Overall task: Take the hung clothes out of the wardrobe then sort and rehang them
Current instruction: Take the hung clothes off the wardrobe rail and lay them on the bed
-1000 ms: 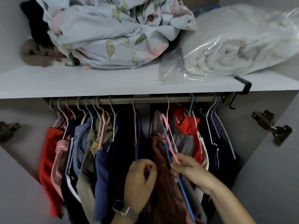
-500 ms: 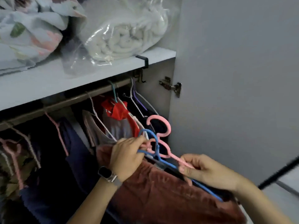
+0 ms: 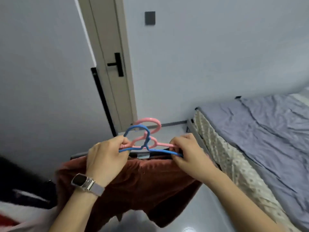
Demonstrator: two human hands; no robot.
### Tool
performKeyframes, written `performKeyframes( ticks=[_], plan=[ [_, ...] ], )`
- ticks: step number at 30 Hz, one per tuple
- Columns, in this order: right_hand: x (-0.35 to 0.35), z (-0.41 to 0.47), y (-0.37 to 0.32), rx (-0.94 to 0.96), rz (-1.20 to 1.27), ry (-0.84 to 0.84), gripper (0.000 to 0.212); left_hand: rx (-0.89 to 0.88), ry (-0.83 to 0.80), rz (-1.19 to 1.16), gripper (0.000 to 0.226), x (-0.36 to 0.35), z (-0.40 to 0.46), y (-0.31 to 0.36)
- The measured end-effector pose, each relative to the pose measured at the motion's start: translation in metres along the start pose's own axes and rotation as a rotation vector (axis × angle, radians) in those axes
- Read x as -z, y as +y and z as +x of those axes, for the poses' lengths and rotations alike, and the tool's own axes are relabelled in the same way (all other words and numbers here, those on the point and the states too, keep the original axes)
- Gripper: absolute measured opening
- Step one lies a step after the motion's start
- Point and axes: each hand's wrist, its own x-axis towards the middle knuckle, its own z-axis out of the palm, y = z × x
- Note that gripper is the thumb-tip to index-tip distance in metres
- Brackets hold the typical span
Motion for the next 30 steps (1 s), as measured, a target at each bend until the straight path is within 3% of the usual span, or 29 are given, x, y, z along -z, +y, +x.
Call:
performKeyframes(
  ticks=[6, 9, 12, 16, 22, 24, 30],
  plan=[
    [0.084, -0.079, 0.107, -0.23, -0.224, -0.02, 0.011, -0.138, -0.261, -0.155, 0.02, -0.073, 0.035, 0.119],
    [0.125, -0.126, 0.154, -0.349, -0.276, -0.038, 0.024, -0.234, -0.352, -0.195, 0.019, -0.112, 0.046, 0.197],
    [0.163, -0.17, 0.192, -0.493, -0.316, 0.028, 0.029, -0.339, -0.408, -0.248, 0.014, -0.147, 0.053, 0.274],
    [0.206, -0.216, 0.228, -0.655, -0.376, 0.159, 0.014, -0.458, -0.503, -0.303, 0.016, -0.187, 0.066, 0.357],
    [0.255, -0.244, 0.28, -0.917, -0.508, 0.211, 0.014, -0.643, -0.644, -0.394, 0.033, -0.258, 0.097, 0.46],
    [0.271, -0.251, 0.306, -0.99, -0.527, 0.238, 0.025, -0.703, -0.69, -0.409, 0.033, -0.284, 0.112, 0.5],
    [0.311, -0.258, 0.381, -1.132, -0.573, 0.341, 0.025, -0.853, -0.758, -0.521, 0.036, -0.342, 0.165, 0.603]
  ],
)
